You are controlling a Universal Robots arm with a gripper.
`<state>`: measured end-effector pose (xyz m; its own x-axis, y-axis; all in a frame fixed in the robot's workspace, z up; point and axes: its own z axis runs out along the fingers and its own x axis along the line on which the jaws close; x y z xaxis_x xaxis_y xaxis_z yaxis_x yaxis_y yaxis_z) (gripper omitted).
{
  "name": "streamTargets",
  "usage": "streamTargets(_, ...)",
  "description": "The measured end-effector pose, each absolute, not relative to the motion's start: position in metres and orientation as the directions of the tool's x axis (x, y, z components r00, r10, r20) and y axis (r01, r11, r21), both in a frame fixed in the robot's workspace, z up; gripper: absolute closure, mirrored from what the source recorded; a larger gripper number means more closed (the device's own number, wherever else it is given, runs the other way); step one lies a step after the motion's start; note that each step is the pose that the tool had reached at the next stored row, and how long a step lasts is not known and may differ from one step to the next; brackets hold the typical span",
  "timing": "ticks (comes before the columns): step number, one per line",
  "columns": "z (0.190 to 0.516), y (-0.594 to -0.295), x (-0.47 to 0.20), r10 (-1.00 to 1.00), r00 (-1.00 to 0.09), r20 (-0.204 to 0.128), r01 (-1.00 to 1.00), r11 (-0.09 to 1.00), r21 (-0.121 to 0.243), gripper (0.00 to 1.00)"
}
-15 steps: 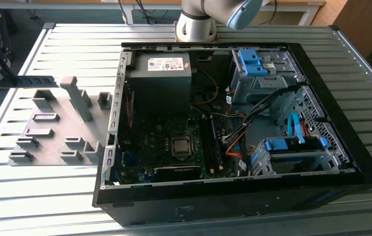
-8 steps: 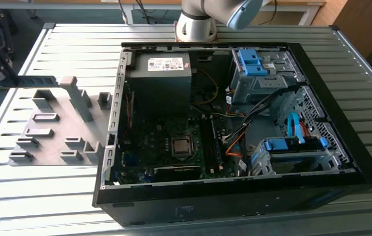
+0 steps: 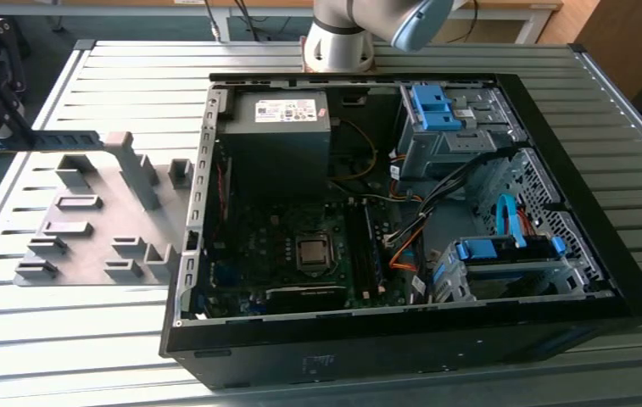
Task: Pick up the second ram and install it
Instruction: 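Pick up the second ram and move it above second insertion slot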
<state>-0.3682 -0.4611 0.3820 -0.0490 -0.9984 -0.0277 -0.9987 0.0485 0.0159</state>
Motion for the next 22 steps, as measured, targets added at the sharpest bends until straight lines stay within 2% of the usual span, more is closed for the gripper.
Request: streamTargets(22,0.3821,-0.4611,-0.3616,-0.998,-0.049,-0.028,-0.999,0.049,0.016,0.86)
